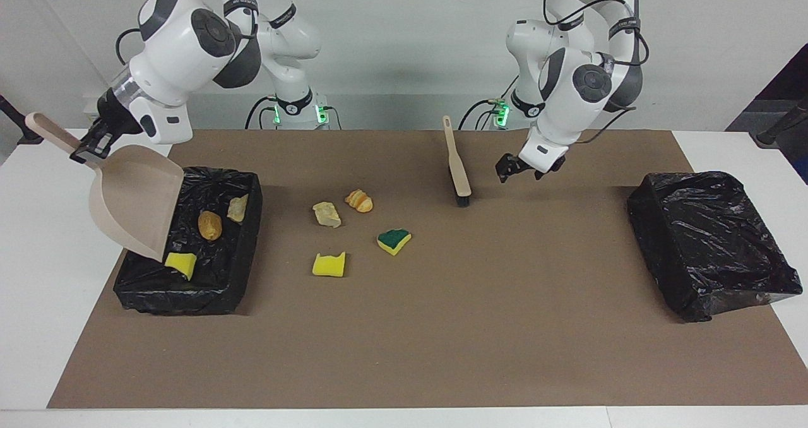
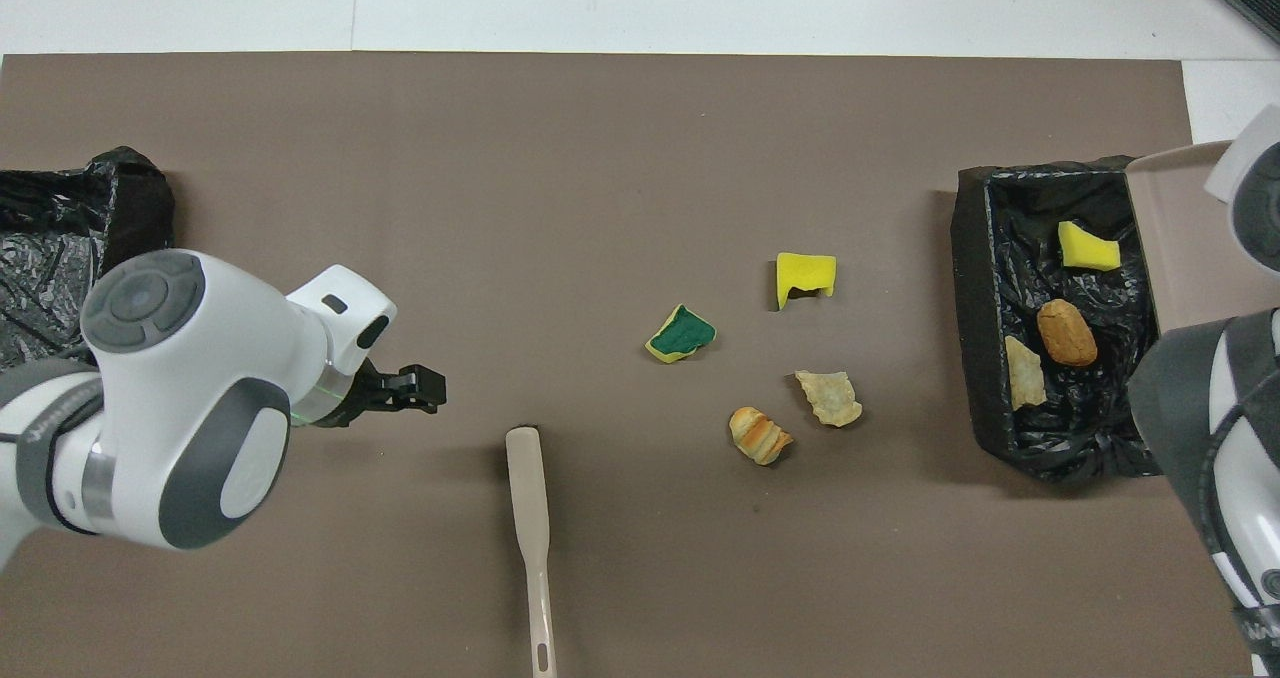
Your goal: Sweep and dump trash in bin
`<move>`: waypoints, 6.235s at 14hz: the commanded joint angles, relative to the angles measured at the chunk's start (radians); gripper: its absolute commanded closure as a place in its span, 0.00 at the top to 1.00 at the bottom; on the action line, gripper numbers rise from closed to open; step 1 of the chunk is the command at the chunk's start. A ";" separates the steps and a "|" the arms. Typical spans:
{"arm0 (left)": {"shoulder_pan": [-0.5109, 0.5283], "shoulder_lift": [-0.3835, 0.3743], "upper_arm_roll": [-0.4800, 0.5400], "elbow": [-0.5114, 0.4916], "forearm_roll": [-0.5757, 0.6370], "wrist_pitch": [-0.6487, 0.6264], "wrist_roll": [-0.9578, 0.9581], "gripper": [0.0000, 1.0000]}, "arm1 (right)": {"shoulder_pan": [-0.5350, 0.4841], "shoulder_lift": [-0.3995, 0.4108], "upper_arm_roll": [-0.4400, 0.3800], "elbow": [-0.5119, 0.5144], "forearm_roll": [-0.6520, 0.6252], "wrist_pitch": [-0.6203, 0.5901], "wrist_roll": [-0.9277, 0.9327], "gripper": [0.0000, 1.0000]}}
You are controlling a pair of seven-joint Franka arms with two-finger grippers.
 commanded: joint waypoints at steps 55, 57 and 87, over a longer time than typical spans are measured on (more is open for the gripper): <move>0.081 0.224 -0.016 0.332 0.089 0.062 0.361 1.00 | 0.537 0.439 0.012 0.436 0.842 0.117 2.192 0.96; -0.005 0.196 -0.016 0.195 0.083 0.218 0.199 1.00 | 0.488 0.372 0.012 0.387 0.842 0.108 2.189 1.00; -0.101 0.185 -0.009 0.188 0.077 0.237 -0.161 0.00 | 0.143 0.008 0.015 0.143 0.963 -0.116 1.794 1.00</move>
